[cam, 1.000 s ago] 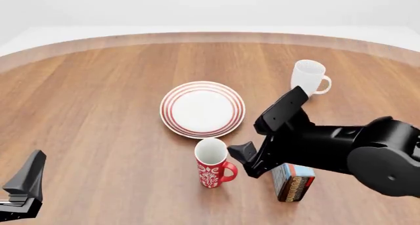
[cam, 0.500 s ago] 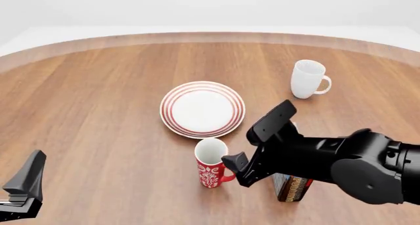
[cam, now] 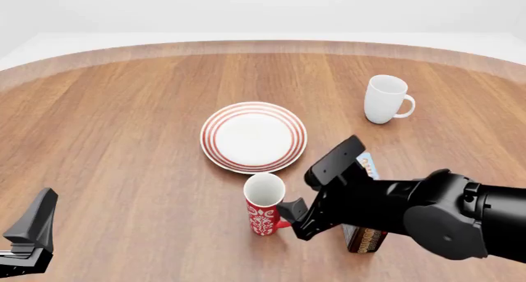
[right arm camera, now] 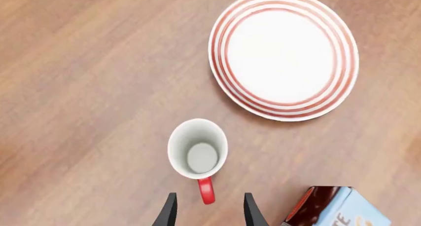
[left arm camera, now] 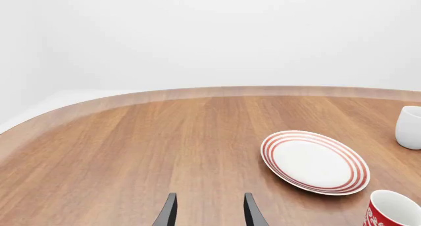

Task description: Pick up the red mug and put it on the plate

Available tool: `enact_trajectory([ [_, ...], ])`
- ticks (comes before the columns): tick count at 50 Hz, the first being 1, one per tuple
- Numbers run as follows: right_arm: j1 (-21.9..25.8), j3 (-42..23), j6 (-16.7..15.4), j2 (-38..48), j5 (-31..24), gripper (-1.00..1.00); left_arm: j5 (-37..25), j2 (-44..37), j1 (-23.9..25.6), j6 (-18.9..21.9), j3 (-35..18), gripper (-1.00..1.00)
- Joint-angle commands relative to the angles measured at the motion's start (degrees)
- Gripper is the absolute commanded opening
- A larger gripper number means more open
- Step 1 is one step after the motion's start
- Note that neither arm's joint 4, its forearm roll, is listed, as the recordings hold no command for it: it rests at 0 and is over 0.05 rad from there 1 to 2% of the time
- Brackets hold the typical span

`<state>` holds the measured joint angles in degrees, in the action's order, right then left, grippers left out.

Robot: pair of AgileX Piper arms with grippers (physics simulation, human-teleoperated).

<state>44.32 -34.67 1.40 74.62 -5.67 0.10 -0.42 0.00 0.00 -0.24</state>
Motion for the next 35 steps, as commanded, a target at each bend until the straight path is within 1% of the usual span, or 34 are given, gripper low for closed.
enact_trajectory([
  [1,0.12,0.62,0.65,1.93,1.76,1.0,0.0,0.0,0.0,0.0,0.0,1.0],
  [5,0.51,1.65,1.32,2.48,3.09,1.0,0.0,0.0,0.0,0.0,0.0,1.0],
  [11,0.3,1.4,1.29,2.77,3.05,1.0,0.0,0.0,0.0,0.0,0.0,1.0],
  [35,0.3,2.19,2.5,5.72,5.97,1.0,0.0,0.0,0.0,0.0,0.0,1.0],
])
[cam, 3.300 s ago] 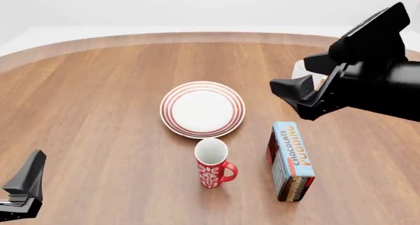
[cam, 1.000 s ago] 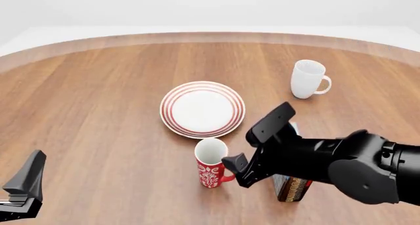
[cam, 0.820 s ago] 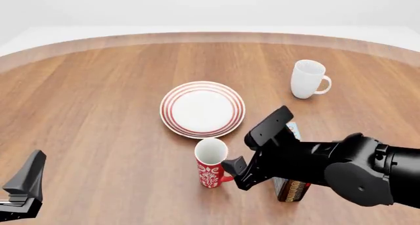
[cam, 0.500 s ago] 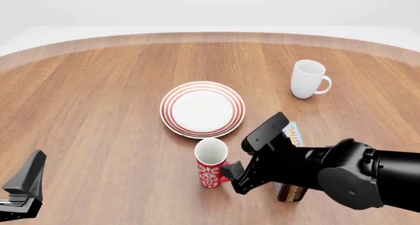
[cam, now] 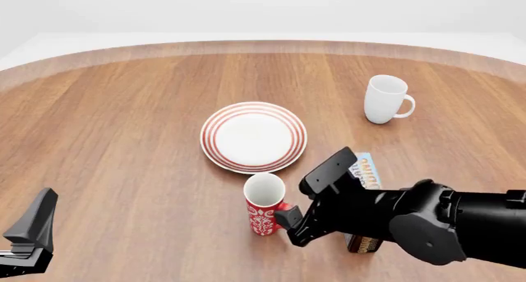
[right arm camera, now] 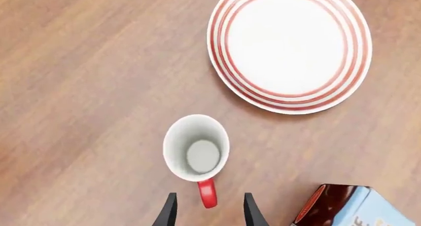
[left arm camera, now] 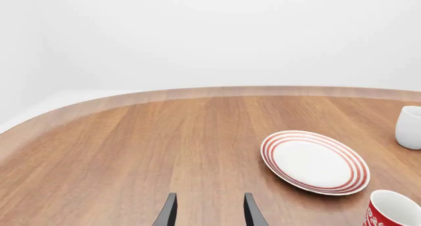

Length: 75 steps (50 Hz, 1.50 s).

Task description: Pick up the red mug and put it on the plate

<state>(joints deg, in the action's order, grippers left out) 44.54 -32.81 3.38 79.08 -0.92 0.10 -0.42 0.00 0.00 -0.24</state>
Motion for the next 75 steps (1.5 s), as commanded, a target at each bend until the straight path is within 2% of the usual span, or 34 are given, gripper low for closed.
enact_trajectory([
  [1,0.07,0.41,0.56,1.41,1.46,1.0,0.0,0.0,0.0,0.0,0.0,1.0],
  [40,2.16,2.39,3.53,6.22,7.29,1.0,0.0,0.0,0.0,0.0,0.0,1.0],
  [64,1.72,2.74,4.03,6.54,8.2,1.0,0.0,0.0,0.0,0.0,0.0,1.0],
  [65,1.66,2.73,3.93,6.52,8.25,-1.0,0.0,0.0,0.0,0.0,0.0,1.0],
  [75,0.77,2.65,3.43,6.47,8.28,-1.0,0.0,0.0,0.0,0.0,0.0,1.0],
])
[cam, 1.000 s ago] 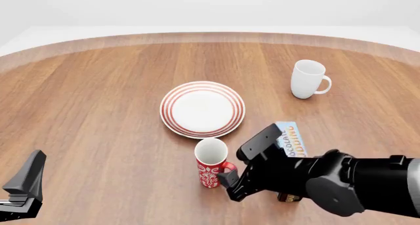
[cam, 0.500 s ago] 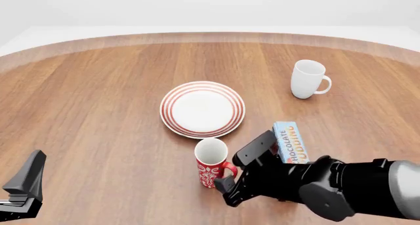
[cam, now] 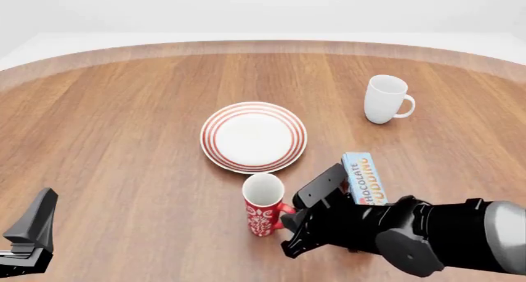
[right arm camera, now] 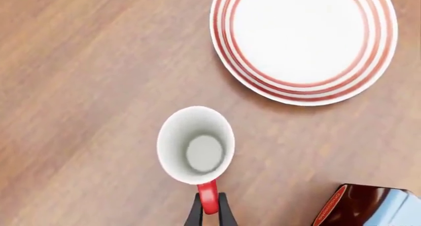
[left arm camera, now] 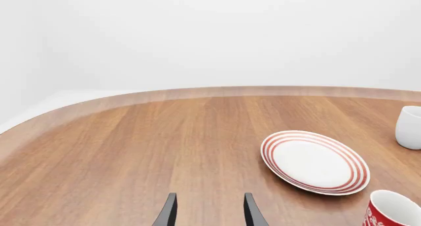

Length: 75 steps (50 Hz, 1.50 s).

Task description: Pick up the red mug and put it on the plate

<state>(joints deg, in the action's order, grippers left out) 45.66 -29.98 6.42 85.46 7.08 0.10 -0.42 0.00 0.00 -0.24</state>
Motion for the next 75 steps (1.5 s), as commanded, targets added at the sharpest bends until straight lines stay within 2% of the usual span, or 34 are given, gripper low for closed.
enact_trajectory([
  [1,-0.58,-0.25,0.27,0.13,0.26,-1.0,0.0,0.0,0.0,0.0,0.0,1.0],
  [16,-1.91,0.08,-1.03,-4.32,-2.53,-1.0,0.0,0.0,0.0,0.0,0.0,1.0],
  [21,-2.53,-0.74,-2.09,-7.72,-4.96,-1.0,0.0,0.0,0.0,0.0,0.0,1.0],
  [41,-5.23,-3.2,-5.11,-12.62,-8.17,-1.0,0.0,0.0,0.0,0.0,0.0,1.0],
  [52,-7.9,-6.73,-8.06,-11.29,-8.95,-1.0,0.0,0.0,0.0,0.0,0.0,1.0],
  [75,-10.07,-14.25,-10.49,-7.17,-9.68,-1.0,0.0,0.0,0.0,0.0,0.0,1.0],
])
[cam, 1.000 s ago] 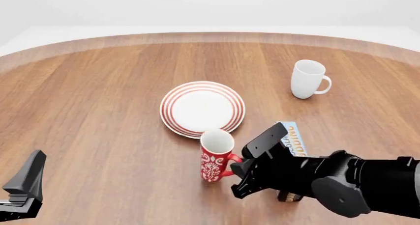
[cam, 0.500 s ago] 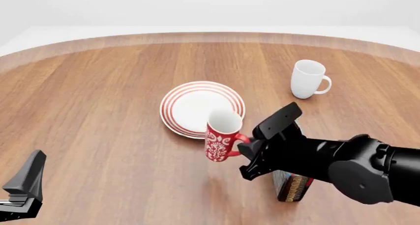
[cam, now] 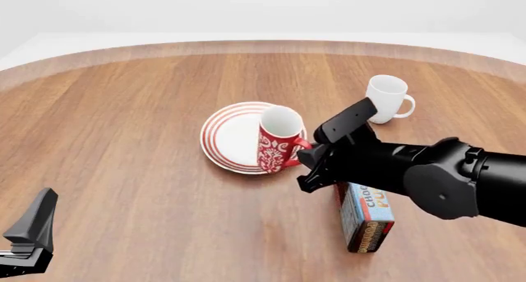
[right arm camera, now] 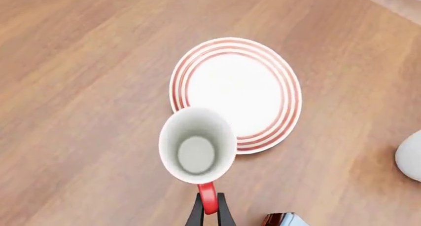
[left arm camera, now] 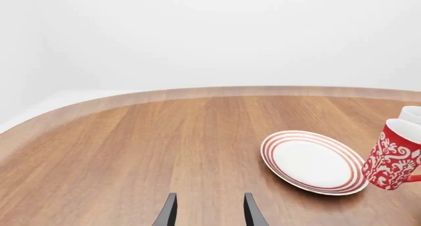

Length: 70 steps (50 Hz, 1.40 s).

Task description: Pick up the red mug and put it on the plate

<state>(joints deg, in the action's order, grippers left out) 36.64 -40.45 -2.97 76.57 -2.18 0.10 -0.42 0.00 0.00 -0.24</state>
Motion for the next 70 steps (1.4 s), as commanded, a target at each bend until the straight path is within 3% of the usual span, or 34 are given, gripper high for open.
enact_trajectory([
  [1,-1.17,-4.21,-1.07,1.91,-0.35,-1.0,0.0,0.0,0.0,0.0,0.0,1.0],
  [50,-5.37,-18.24,-4.99,18.5,5.86,-1.0,0.0,0.0,0.0,0.0,0.0,1.0],
  [70,-5.47,-21.26,-4.13,24.38,8.35,-1.0,0.0,0.0,0.0,0.0,0.0,1.0],
])
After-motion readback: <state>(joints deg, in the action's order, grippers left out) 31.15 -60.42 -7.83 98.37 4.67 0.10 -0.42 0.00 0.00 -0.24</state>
